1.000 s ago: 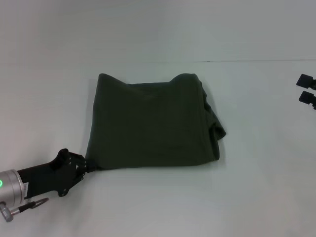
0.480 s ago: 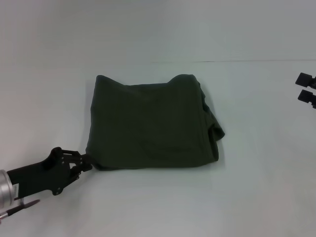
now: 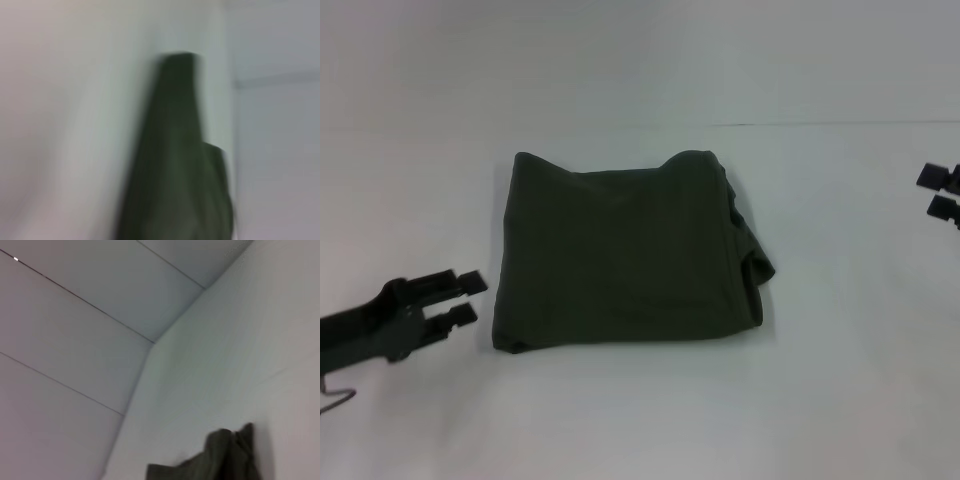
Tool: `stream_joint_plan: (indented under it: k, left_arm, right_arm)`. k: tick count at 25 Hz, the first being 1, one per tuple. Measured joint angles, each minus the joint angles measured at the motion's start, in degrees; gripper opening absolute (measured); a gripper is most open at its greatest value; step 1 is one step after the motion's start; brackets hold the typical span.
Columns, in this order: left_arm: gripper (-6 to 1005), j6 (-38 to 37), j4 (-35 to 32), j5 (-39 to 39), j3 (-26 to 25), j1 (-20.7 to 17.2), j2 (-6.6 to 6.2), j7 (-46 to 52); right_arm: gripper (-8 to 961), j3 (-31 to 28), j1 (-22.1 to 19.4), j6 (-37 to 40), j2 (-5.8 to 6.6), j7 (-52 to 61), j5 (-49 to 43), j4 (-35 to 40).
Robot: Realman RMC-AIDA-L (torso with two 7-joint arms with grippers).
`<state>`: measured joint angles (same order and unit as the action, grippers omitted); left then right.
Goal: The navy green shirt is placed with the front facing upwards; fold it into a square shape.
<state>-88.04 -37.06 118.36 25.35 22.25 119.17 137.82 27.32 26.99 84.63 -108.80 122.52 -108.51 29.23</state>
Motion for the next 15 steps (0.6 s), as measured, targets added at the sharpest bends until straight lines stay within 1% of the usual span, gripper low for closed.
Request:
stream_joint_plan:
  k: [4, 7, 10, 14, 15]
  left_arm:
    - [546, -4.11, -2.00, 0.61, 1.46, 3.51, -1.25, -12.94]
    - [626, -4.94, -4.24, 1.40, 3.40, 6.02, -2.02, -20.30]
    - [716, -4.46, -6.01, 3.85, 5.36, 8.80, -3.03, -23.53]
    - [859, -3.98, -6.41, 7.51, 6.05, 12.29, -4.34, -24.10]
    - [859, -3.95, -6.60, 7.75, 6.17, 12.77, -4.52, -24.66]
  right_arm:
    - [854, 0.08, 0.46, -0.89, 0.29, -2.54, -3.07, 0.46]
    - [854, 1.21, 1.08, -0.49, 0.31, -6.74, -4.95, 2.61]
    - [854, 5.26, 2.01, -0.36, -0.87, -10.84, -6.39, 8.21]
    - [854, 11.41, 5.13, -1.22, -2.72, -13.24, -6.73, 13.74]
    - [854, 13.23, 6.18, -1.42, -3.26, -13.54, -6.76, 14.82]
